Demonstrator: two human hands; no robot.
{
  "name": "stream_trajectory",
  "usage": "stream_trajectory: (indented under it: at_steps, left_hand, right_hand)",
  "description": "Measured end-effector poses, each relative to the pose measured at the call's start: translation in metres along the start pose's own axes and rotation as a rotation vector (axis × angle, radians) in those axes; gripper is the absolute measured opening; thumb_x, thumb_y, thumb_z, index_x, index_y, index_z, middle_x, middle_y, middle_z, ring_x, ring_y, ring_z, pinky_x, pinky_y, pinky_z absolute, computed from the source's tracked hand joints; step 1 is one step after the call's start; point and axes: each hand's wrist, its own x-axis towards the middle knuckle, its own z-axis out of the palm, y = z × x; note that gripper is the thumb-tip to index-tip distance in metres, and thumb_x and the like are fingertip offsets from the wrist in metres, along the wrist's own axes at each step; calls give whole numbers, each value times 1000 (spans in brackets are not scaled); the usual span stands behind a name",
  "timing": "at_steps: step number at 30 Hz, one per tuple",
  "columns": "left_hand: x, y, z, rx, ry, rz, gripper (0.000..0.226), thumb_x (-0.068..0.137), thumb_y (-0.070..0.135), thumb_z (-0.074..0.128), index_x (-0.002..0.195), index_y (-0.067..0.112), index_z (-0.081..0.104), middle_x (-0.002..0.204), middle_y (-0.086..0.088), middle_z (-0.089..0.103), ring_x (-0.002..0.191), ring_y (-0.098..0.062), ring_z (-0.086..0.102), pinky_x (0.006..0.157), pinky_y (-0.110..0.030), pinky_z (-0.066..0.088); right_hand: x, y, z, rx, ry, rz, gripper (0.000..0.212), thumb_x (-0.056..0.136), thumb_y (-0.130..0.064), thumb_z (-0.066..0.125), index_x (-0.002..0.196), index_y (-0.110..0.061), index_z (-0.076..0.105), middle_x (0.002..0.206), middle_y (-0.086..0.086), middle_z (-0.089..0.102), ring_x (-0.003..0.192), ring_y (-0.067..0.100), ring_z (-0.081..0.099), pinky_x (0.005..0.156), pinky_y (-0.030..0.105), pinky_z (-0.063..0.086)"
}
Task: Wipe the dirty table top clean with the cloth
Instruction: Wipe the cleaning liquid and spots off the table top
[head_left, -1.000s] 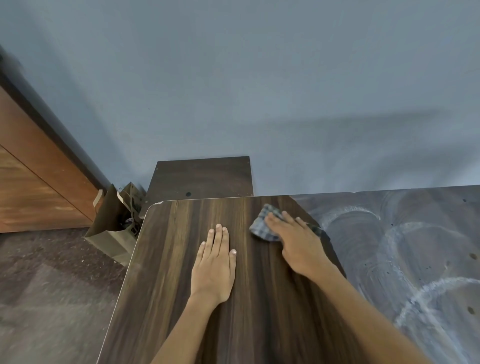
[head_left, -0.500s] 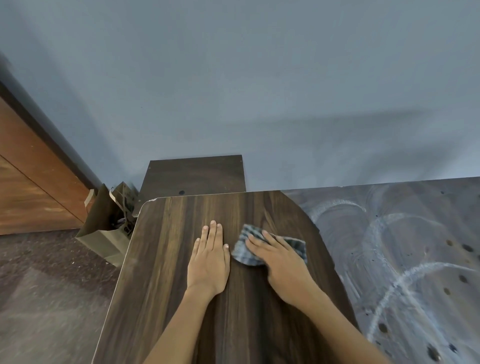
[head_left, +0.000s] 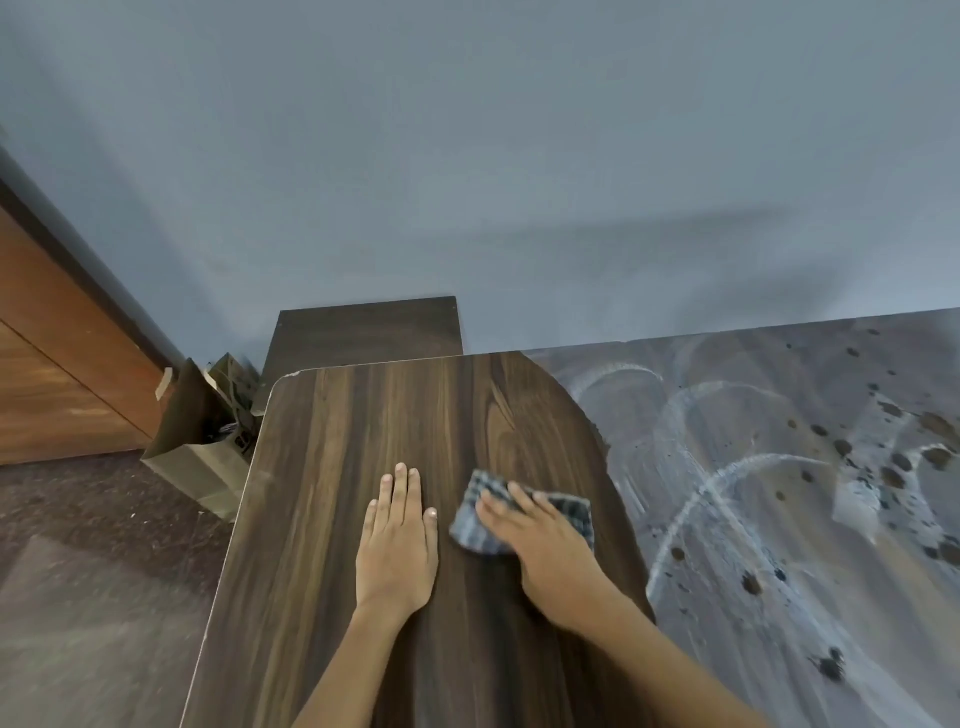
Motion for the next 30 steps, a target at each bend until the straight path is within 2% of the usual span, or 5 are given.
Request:
stream_trajectory:
  at_steps: [4, 10, 19, 26, 30]
  left_hand:
    - [-23, 0, 2, -28, 15, -7, 76, 80, 47, -12, 145, 10, 4, 156, -3, 5, 142, -14, -1, 113, -28, 0]
    - [-66, 9, 5, -29, -11, -35, 78, 78, 47, -16, 144, 9, 0, 156, -4, 0, 141, -14, -6, 113, -29, -2]
    - [-130, 22, 11, -41, -18, -15, 80, 84, 53, -15, 143, 6, 10, 154, -7, 9, 141, -17, 3, 113, -33, 6]
    - [-178, 26, 14, -53, -32, 0, 84, 78, 57, -30, 140, 10, 3, 149, -2, 1, 138, -16, -1, 112, -32, 5]
    - [-199, 31, 13, -61, -61, -14, 84, 79, 57, -29, 139, 8, 4, 149, -3, 3, 138, -17, 0, 112, -33, 7]
  right_hand:
    - [-73, 20, 2, 18, 2, 25, 72, 89, 3, 38, 147, -32, 12, 150, -23, 5, 138, 3, -11, 118, 30, -6]
    - [-40, 35, -15, 1, 157, 377, 67, 92, -5, 44, 149, -23, 13, 157, -6, 11, 145, 23, 5, 117, 35, 6]
    - [-152, -32, 26, 49, -93, -48, 77, 86, 7, 38, 148, -27, 10, 156, -14, 8, 142, 9, -10, 115, 25, -11]
    - [-149, 12, 1, 65, 102, 320, 70, 89, 5, 39, 148, -24, 15, 157, -8, 12, 145, 17, 2, 118, 30, 4]
    - [-141, -29, 16, 107, 64, 300, 73, 88, 9, 39, 148, -24, 16, 157, -7, 10, 145, 21, 3, 117, 34, 3]
